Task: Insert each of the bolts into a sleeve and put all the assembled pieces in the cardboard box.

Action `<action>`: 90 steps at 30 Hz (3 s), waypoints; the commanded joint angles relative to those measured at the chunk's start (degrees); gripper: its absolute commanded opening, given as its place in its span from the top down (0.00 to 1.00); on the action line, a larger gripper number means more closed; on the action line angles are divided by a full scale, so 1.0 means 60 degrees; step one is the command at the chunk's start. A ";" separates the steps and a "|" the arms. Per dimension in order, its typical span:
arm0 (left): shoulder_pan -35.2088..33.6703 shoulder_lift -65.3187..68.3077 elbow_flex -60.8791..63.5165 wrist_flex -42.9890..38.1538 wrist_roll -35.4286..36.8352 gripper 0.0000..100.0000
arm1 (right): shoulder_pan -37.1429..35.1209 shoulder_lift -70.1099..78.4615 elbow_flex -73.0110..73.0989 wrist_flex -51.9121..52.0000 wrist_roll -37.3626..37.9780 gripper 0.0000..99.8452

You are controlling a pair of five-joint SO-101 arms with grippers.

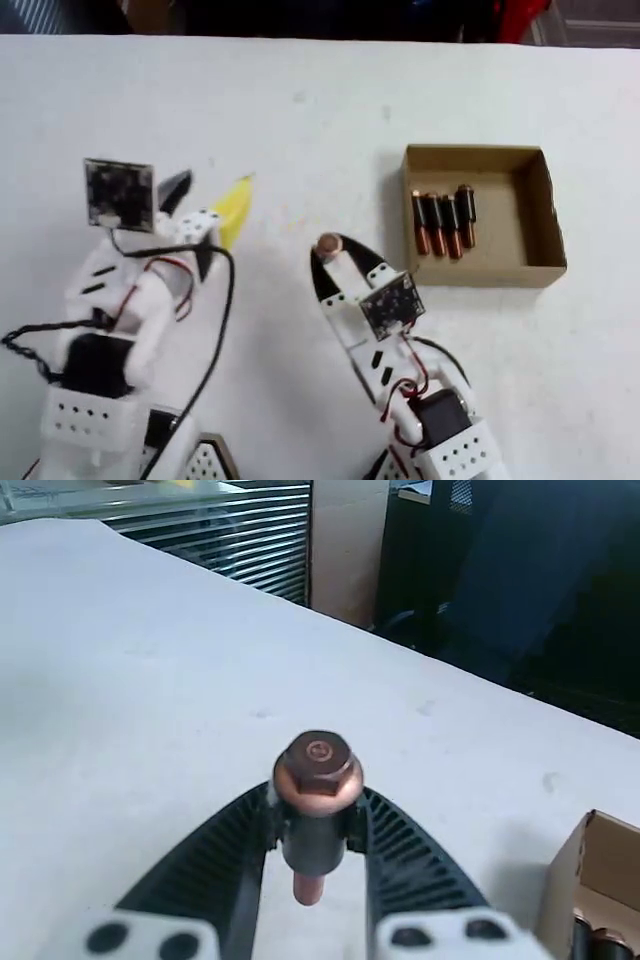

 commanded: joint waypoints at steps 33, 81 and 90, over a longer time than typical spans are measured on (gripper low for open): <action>-0.1018 -0.6264 0.1846 0.3883 -0.1978 0.98 | 0.1590 -0.0125 -0.0029 0.0007 0.0132 0.98; -0.1473 -0.6264 0.7736 0.4132 -0.1890 0.98 | 0.3465 0.4447 -1.0022 0.7641 0.0132 0.98; -0.0813 -0.6264 0.7736 0.4132 -0.1187 0.98 | 0.5473 0.8564 -1.1179 0.6498 0.0703 0.98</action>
